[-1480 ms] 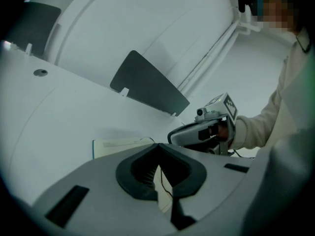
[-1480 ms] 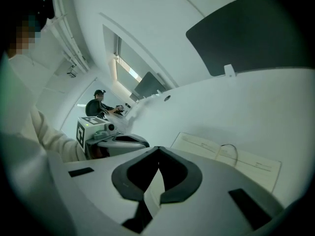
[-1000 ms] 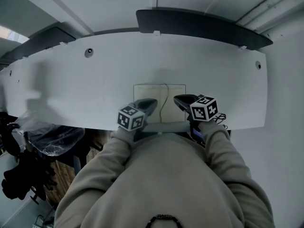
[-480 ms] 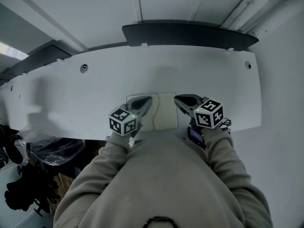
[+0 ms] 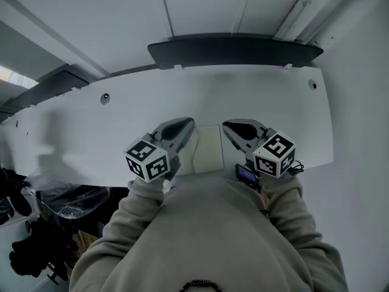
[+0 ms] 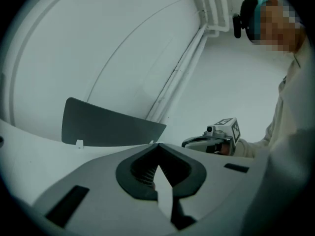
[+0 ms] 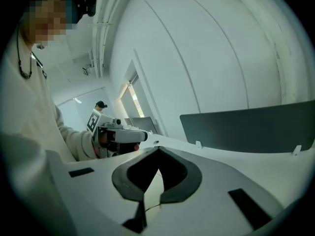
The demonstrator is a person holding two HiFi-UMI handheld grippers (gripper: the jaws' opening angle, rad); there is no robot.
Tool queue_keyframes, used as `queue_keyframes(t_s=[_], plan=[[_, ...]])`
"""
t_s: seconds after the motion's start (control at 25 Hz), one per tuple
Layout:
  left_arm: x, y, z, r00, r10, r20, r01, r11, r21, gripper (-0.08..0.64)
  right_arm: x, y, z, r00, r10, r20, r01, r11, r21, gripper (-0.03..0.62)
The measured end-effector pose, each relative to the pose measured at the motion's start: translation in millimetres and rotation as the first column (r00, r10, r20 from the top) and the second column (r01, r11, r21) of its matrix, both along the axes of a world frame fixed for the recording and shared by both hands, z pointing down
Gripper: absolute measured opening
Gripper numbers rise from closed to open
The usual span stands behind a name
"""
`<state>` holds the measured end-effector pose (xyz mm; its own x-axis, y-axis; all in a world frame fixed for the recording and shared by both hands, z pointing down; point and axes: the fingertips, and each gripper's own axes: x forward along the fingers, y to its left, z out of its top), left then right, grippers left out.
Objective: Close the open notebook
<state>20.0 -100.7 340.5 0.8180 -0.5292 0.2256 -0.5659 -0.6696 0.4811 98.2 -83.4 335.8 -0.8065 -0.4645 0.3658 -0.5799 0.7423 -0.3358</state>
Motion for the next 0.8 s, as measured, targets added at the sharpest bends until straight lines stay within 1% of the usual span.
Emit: queue_keyframes(t_s=[0.08, 0.16, 0.48, 0.8], plan=[[3.6, 2.9, 1.2, 1.000, 0.012, 0.017, -0.012, 1.000, 0.010, 0.003, 2.8, 1.4, 1.4, 1.000, 0.007, 0.009, -0.007, 1.000, -0.009, 0.020], [3.6, 4.8, 5.6, 1.000, 0.014, 0.026, -0.014, 1.000, 0.003, 0.003, 4.6, 2.6, 3.1, 1.000, 0.007, 0.011, -0.007, 1.000, -0.014, 0.020], [-0.9, 11.6, 11.6, 0.999, 0.009, 0.035, -0.008, 1.000, -0.015, 0.003, 4.9, 9.3, 9.3, 1.000, -0.005, 0.008, 0.005, 0.999, -0.032, 0.020], [-1.7, 16.8, 15.1, 0.999, 0.016, 0.046, -0.015, 1.000, -0.023, 0.003, 2.1, 10.2, 8.4, 1.000, -0.020, 0.006, 0.020, 0.999, -0.028, 0.020]])
